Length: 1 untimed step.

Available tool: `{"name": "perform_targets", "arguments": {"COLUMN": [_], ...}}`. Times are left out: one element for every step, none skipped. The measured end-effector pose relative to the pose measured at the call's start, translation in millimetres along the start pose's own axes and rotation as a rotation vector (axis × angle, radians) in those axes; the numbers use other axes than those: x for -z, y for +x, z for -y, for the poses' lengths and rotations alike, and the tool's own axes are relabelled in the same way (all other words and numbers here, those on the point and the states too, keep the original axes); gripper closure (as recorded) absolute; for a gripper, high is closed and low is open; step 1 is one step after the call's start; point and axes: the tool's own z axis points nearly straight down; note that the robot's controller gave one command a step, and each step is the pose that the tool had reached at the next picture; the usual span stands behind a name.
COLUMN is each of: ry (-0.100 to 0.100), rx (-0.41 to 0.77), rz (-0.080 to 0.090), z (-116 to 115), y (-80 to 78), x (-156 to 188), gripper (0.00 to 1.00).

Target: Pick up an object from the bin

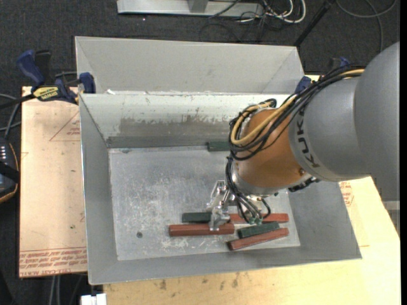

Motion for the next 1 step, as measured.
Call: {"name": "perform_targets", "arguments": {"ry": [0.000], "rx": [0.000], "rz": [-0.001], "z": [0.0], "y": [0.0], "x": [0.2], "gripper": [1.00]}}
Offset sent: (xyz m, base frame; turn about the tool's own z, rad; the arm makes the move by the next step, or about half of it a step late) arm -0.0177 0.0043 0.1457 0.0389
